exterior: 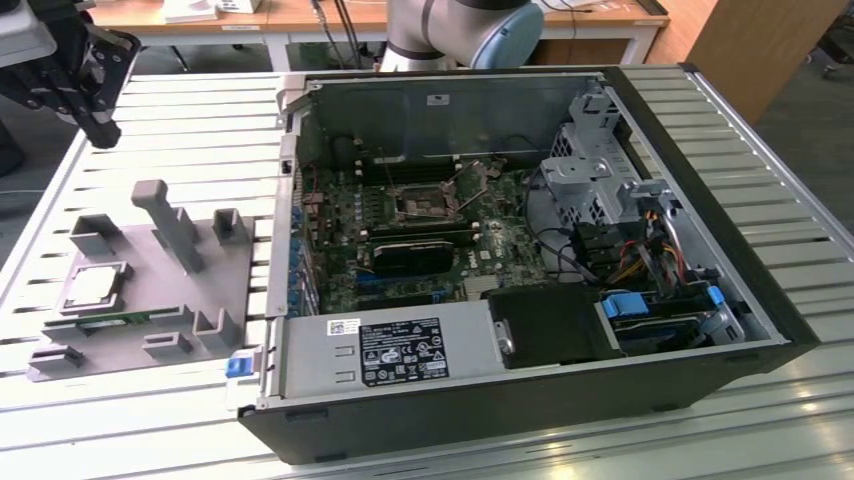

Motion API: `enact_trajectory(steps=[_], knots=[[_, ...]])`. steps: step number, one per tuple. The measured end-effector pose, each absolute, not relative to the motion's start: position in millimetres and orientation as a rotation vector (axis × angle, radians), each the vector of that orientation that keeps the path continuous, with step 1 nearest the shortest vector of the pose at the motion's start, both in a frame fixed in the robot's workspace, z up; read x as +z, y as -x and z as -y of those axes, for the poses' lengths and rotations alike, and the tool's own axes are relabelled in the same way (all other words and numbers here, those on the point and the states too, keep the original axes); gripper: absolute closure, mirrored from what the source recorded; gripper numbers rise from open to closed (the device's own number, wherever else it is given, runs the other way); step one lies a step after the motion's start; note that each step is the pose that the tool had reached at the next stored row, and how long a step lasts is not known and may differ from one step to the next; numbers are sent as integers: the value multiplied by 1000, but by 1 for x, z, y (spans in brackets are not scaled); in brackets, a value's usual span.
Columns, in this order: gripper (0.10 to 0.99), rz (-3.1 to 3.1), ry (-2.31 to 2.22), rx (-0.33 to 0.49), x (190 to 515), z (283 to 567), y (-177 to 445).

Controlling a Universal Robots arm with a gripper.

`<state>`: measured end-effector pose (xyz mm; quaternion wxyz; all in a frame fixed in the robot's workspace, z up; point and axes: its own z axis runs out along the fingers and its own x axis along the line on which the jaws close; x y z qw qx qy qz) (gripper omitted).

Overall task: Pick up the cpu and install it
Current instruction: 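Reach for the cpu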

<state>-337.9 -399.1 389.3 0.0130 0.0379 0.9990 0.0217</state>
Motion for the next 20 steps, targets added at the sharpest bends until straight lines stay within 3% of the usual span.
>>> enact_trajectory(steps=[20], knots=[[980, -3113, -118, 68, 389, 400, 352]])
